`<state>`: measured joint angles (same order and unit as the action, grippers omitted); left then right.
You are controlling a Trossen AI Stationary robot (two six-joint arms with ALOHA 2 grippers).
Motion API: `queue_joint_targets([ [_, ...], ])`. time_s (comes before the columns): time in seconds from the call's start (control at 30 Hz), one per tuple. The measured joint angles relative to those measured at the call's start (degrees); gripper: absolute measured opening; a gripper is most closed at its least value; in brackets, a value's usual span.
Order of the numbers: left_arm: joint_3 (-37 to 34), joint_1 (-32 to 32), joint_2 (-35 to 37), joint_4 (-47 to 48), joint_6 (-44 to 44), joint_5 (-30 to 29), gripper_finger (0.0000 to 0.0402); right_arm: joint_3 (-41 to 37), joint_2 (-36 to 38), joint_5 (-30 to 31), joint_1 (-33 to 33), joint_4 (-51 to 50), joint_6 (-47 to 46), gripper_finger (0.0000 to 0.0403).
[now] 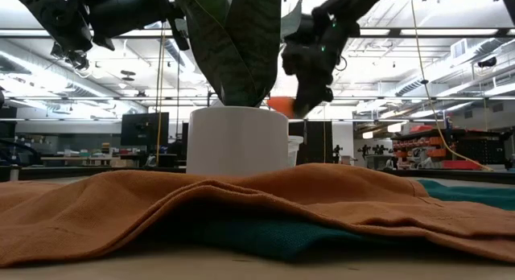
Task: Pick and placing Produce into tupperware
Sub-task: Put the orange carrot into the transparent bin
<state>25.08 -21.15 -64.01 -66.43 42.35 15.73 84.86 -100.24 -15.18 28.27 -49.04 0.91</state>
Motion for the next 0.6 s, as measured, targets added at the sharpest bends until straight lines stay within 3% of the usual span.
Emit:
queue_joint_targets([
  [0.33, 0.0, 0.0, 0.0, -0.1, -0.1, 0.0, 0.0016, 0.0, -1.1, -7.3, -9.2, 6.3, -2.9, 0.0097],
  [0.6, 0.1, 0.0, 0.0, -1.2, 0.1, 0.0, 0.0017, 0.0, -4.3, -8.7, -10.0, 11.5, -3.7, 0.0098],
])
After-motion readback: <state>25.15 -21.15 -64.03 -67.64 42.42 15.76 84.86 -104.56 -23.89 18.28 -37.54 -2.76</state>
